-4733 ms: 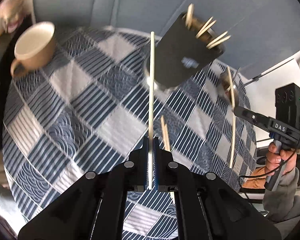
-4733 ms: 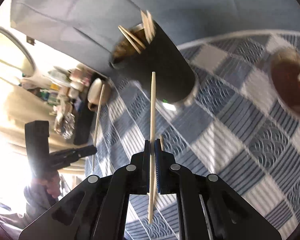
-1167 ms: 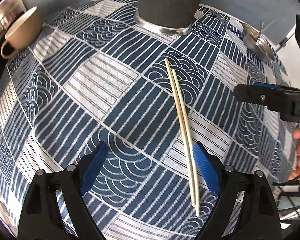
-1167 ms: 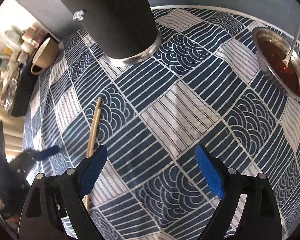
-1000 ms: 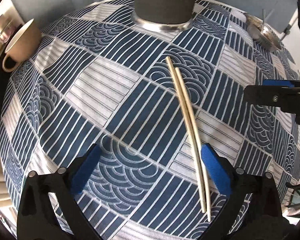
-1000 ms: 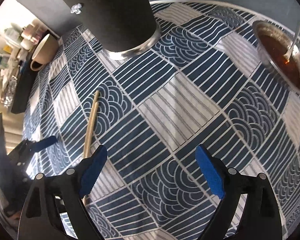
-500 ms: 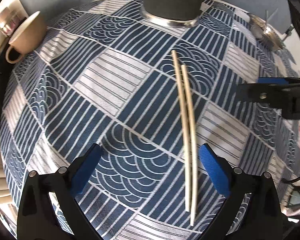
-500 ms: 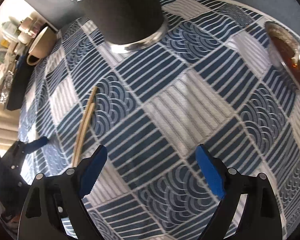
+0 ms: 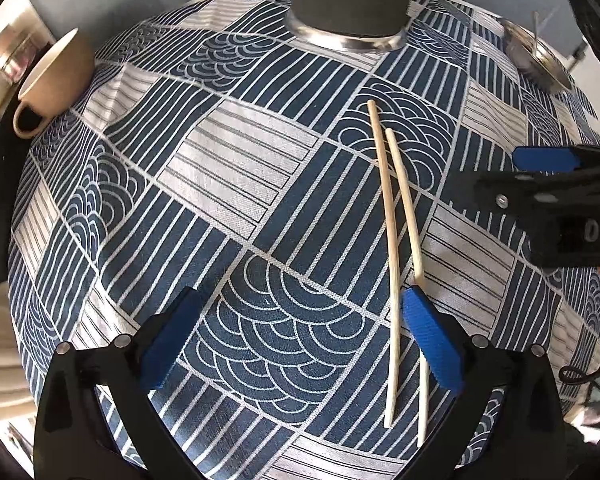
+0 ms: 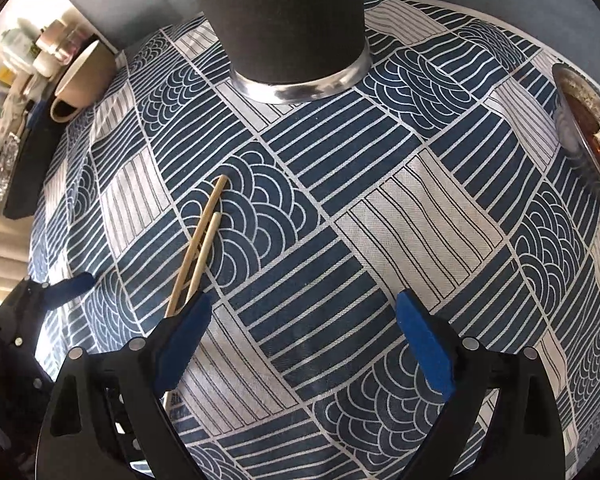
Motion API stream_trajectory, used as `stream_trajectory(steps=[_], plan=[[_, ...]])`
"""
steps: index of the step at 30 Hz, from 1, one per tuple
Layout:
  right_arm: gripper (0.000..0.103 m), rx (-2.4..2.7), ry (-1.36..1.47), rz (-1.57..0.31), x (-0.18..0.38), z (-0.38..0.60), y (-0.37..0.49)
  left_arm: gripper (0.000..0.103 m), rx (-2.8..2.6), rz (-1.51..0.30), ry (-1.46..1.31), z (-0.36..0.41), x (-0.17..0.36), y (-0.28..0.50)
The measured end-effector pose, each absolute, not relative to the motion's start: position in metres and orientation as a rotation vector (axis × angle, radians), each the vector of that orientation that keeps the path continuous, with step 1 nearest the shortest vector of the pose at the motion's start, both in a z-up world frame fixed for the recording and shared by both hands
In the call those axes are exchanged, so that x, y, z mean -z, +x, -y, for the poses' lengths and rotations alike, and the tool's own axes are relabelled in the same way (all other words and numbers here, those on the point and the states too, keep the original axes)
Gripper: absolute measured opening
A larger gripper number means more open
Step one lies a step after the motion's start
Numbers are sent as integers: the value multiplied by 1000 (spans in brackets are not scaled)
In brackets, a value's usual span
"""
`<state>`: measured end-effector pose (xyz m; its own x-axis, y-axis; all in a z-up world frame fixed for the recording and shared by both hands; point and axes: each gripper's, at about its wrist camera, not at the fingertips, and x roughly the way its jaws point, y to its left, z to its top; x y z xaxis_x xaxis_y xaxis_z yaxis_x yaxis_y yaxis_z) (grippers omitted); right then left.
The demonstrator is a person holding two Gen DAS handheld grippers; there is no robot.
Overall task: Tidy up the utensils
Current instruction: 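Close the left tool on a chopstick while the right tool grasps another, then lift both chopsticks and carry them above the black holder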
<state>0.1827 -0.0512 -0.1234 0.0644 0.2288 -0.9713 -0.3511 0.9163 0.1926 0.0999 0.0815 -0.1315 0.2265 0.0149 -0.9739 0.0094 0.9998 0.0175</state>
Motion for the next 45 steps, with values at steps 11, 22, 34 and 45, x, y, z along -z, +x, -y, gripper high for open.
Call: stream_trajectory(steps=[11, 22, 34, 45], plan=[[88, -360, -83, -1516, 123, 25, 174, 91, 47, -1339, 49, -125, 138, 88], [85, -325, -254, -1476, 129, -39, 143, 71, 130, -1313, 99, -160, 123, 78], [9, -476, -338, -1358, 116, -15, 115, 63, 188, -1335, 142, -143, 114, 74], [4, -456, -174, -1449, 109, 36, 127, 25, 140, -1362, 94, -140, 111, 74]])
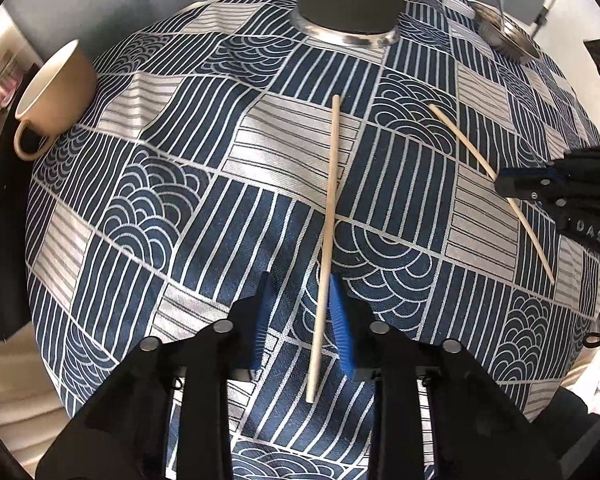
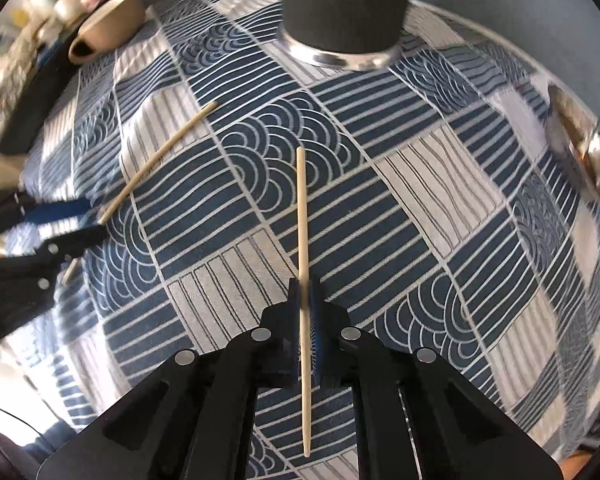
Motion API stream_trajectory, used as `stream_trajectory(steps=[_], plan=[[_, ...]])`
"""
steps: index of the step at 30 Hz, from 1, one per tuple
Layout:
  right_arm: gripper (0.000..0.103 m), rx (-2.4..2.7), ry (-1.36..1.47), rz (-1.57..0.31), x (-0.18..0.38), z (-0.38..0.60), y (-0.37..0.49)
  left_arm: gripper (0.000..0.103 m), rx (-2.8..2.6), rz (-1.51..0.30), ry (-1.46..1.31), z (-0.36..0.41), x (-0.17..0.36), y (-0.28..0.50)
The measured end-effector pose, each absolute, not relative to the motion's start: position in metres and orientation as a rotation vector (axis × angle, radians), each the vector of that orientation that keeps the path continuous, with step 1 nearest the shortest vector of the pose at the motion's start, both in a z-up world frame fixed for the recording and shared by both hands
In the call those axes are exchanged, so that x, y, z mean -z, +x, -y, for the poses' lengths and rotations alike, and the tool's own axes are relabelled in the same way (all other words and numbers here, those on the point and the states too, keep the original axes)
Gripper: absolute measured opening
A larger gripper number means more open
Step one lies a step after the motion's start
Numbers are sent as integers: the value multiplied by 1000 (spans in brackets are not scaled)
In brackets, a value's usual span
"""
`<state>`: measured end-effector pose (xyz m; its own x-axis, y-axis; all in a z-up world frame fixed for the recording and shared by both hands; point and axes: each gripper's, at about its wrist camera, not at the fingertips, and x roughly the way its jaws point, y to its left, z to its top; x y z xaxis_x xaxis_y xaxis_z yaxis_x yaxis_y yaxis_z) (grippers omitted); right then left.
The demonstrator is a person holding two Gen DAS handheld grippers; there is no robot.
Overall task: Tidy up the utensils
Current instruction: 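Lift both chopsticks and carry them above the black holder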
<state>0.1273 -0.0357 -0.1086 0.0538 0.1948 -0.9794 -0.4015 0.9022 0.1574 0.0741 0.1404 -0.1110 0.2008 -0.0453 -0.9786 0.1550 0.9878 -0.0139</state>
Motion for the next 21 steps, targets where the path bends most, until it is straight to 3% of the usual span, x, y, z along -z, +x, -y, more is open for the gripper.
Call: stream_trajectory(steps=[7, 21], plan=[[4, -507, 4, -1512, 112, 64, 140, 5, 118, -1425, 60, -138, 111, 75], [5, -618, 144, -1409, 78, 98, 167, 5, -8, -1444, 82, -135, 82, 67]])
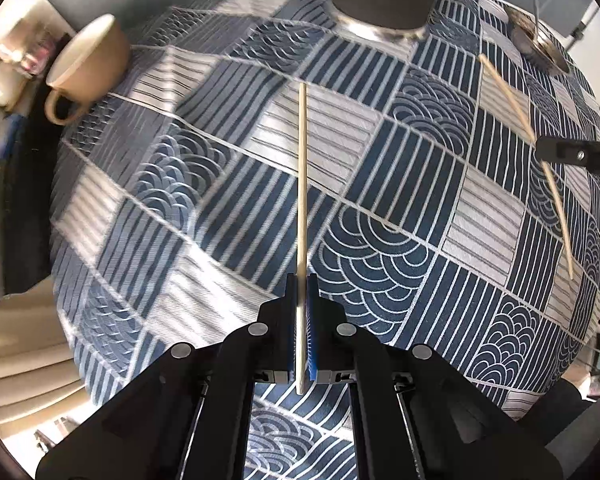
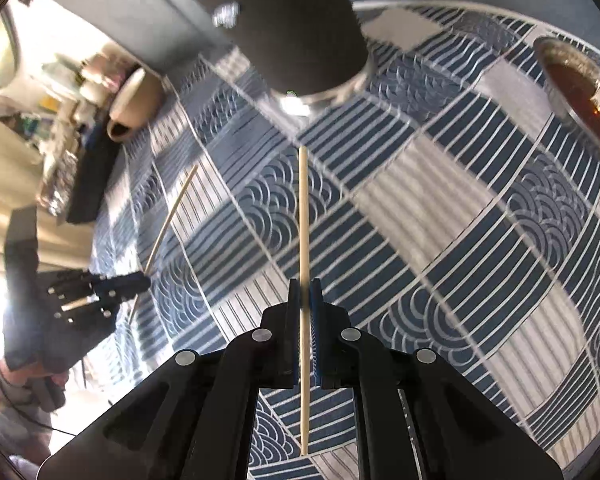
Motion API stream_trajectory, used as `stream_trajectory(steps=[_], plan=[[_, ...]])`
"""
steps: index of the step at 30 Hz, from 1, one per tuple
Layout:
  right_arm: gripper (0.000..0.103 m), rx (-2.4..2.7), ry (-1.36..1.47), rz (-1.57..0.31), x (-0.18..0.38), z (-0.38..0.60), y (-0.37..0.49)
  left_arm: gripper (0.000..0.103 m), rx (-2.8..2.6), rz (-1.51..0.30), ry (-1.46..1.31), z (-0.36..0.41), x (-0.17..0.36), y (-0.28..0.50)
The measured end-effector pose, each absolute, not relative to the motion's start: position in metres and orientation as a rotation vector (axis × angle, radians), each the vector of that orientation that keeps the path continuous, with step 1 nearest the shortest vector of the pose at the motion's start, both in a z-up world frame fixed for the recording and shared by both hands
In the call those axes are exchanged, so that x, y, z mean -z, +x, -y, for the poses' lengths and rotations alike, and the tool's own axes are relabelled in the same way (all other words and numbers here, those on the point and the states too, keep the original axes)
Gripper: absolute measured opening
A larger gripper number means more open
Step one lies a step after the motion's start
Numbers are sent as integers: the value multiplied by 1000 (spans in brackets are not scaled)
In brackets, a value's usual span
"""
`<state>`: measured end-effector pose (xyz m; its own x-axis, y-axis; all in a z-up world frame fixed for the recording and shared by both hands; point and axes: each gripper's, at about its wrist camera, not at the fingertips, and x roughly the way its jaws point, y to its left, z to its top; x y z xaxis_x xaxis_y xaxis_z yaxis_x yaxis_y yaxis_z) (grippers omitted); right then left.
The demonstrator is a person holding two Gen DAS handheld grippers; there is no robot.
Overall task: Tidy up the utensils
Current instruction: 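Lift both chopsticks and carry them above the black holder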
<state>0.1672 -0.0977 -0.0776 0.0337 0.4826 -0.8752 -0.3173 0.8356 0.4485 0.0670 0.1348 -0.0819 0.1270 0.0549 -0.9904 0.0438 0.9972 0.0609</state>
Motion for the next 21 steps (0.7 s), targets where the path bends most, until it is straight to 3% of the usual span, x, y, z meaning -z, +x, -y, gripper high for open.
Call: stream_trajectory(steps=[21], plan=[[5, -700, 171, -970, -65, 119, 261, 5, -84, -1139, 287, -100, -60, 120]])
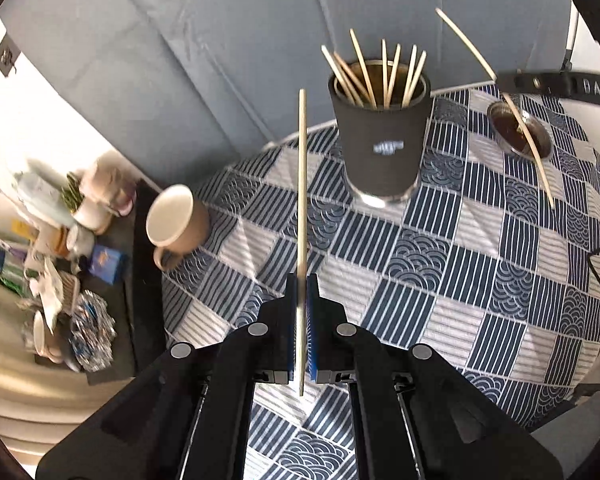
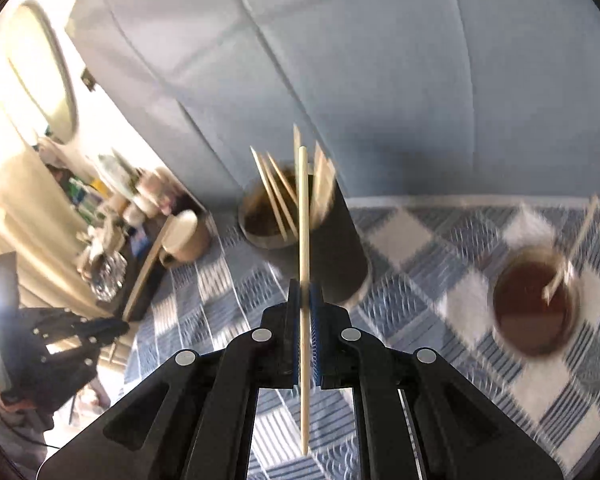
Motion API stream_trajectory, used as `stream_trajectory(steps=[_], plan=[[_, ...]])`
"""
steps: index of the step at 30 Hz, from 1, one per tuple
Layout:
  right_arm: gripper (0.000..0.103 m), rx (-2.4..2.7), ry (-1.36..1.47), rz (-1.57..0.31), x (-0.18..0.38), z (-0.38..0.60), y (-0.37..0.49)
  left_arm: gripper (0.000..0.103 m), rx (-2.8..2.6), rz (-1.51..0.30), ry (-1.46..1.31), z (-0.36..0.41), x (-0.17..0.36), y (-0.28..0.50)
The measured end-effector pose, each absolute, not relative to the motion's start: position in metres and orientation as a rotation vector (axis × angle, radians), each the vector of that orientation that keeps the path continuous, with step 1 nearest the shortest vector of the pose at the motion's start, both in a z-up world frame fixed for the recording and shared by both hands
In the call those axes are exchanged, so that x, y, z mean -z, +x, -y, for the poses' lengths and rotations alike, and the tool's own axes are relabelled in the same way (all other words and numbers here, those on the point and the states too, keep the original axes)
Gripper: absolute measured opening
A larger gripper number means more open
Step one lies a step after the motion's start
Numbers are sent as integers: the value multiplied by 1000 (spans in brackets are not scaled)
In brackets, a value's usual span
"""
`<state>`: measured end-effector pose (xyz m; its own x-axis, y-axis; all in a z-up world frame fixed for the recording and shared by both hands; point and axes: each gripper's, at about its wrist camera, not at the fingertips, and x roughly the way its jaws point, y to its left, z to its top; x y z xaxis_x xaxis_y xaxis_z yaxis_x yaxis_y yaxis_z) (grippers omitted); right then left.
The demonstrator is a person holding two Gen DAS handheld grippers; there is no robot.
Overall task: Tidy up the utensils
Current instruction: 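Lift both chopsticks and carry them above the black holder, then lower the left tool's chopstick into the holder and open the left tool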
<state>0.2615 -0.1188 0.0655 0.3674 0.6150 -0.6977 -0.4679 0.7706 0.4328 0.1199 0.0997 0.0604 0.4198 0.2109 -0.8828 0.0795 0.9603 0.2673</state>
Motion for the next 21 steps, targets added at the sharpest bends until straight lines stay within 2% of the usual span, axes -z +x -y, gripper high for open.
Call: stream_trajectory(steps=[9, 21], plan=[[5, -722, 230, -881, -97, 110, 297, 5, -26, -1052, 251, -102, -90, 167], [5, -701, 208, -868, -100, 82, 339, 5, 103, -980, 166, -93, -101, 242]])
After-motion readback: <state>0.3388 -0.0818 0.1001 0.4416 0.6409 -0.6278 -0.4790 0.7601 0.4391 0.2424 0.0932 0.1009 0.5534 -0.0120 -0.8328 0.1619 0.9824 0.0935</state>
